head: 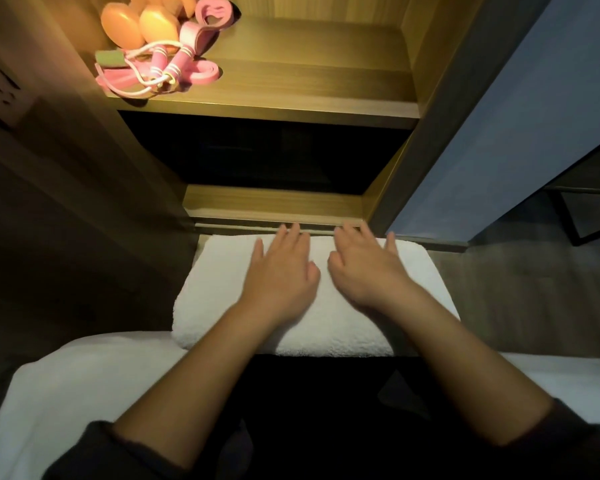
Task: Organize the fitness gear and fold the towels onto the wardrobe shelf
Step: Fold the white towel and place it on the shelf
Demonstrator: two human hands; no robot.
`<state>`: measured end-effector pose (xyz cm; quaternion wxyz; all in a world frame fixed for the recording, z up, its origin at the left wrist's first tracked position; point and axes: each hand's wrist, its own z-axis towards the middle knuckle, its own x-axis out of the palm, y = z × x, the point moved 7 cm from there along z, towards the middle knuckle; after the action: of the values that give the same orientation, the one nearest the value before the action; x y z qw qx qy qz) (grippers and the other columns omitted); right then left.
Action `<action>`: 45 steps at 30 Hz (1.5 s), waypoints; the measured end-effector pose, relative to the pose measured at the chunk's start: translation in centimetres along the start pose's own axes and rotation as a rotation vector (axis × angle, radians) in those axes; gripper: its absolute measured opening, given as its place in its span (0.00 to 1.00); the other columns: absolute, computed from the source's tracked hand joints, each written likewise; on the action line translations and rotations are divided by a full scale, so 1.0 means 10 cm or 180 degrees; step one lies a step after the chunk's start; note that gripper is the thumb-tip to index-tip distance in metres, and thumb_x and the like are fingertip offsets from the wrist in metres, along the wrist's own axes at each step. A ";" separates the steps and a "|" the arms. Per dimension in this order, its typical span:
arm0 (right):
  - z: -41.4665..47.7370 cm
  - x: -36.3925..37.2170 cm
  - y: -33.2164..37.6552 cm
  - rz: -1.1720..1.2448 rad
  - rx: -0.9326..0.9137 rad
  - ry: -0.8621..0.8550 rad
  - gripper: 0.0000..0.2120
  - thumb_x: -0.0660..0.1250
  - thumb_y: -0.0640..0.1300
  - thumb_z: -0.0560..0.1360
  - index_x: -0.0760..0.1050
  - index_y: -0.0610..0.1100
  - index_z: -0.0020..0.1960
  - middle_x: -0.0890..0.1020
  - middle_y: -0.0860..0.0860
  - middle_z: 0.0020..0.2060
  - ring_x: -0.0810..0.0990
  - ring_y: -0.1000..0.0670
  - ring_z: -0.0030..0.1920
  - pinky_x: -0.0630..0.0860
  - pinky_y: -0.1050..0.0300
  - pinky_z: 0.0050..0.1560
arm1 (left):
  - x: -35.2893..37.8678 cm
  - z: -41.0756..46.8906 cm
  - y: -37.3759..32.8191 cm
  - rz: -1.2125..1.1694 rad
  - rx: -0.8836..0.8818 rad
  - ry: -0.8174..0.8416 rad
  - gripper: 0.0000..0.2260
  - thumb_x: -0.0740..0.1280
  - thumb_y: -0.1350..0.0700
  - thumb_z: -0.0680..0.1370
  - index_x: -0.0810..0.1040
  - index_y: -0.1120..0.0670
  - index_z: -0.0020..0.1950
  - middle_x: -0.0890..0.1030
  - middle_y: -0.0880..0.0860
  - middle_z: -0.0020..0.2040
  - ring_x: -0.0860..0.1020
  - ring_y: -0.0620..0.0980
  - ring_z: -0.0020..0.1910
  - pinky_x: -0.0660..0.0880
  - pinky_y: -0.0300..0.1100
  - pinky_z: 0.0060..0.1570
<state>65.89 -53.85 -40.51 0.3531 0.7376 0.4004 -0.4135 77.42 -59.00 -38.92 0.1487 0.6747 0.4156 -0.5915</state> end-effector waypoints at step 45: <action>0.36 0.16 1.14 0.0832 -0.0878 -0.0430 0.22 0.53 0.52 0.82 0.68 0.50 0.73 0.73 0.51 0.70 0.69 0.47 0.70 0.57 0.45 0.74 | 0.29 -0.74 1.60 -0.4159 -0.2376 0.0295 0.22 0.70 0.46 0.76 0.75 0.58 0.64 0.84 0.55 0.54 0.83 0.52 0.49 0.78 0.43 0.41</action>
<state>75.28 -61.29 -41.21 0.5275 0.6985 0.3295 -0.3540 94.10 -62.56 -44.35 -0.0313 0.2199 0.9099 -0.3503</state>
